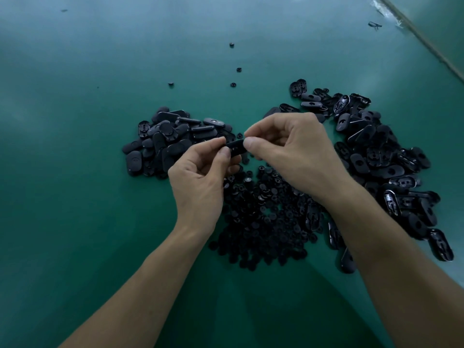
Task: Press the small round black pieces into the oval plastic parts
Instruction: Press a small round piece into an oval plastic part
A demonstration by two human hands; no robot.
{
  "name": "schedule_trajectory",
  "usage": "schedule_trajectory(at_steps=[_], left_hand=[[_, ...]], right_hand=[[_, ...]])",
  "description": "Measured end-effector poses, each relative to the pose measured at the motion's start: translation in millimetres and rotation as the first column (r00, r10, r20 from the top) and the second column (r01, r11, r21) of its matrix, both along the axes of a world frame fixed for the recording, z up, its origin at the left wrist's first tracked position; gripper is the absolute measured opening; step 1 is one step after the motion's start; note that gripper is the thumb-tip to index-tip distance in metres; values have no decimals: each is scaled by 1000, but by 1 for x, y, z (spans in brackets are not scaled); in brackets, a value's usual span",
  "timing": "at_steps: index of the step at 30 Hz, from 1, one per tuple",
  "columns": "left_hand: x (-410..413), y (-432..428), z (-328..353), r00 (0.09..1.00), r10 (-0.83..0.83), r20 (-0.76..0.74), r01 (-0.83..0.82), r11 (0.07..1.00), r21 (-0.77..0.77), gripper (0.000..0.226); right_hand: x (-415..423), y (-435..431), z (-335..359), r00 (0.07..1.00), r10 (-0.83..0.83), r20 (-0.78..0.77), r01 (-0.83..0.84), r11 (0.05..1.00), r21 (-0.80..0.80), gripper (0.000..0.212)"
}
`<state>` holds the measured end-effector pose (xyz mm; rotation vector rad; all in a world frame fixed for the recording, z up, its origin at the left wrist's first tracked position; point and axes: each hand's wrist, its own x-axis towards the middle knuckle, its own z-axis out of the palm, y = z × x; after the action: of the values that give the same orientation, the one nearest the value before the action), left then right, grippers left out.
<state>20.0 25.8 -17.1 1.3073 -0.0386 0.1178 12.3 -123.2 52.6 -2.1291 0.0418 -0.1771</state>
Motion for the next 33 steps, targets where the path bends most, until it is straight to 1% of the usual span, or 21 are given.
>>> schedule_trajectory(at_steps=[3, 5, 7, 12, 17, 20, 24, 28, 33], left_hand=[[0, 0, 1, 1000, -2, 8, 2, 1000, 15, 14], [0, 0, 1, 1000, -6, 5, 6, 1000, 20, 15], [0, 0, 0, 1000, -6, 2, 6, 1000, 27, 16], [0, 0, 0, 1000, -9, 3, 8, 999, 52, 18], [-1, 0, 3, 1000, -30, -2, 30, 997, 67, 19], [-2, 0, 4, 999, -35, -8, 36, 997, 70, 20], [-3, 0, 5, 999, -36, 5, 35, 995, 95, 21], [-3, 0, 5, 999, -36, 5, 35, 994, 100, 22], [-3, -1, 5, 999, -36, 7, 35, 995, 90, 20]], right_hand=[[-1, 3, -3, 1000, 8, -6, -8, 1000, -13, 8], [-2, 4, -4, 999, 8, -33, -8, 1000, 15, 17], [-2, 4, -6, 999, -5, -54, 7, 999, 48, 21], [-3, 6, -8, 1000, -14, -25, 15, 1000, 25, 11], [-3, 10, -11, 999, -18, -34, 19, 1000, 14, 19], [-3, 11, -13, 999, -39, -37, 39, 999, 20, 17], [-4, 16, -12, 999, -48, -2, 48, 998, -51, 13], [-6, 18, -13, 998, -63, 9, 63, 995, -73, 11], [-6, 19, -11, 998, -61, -14, 60, 995, -77, 11]])
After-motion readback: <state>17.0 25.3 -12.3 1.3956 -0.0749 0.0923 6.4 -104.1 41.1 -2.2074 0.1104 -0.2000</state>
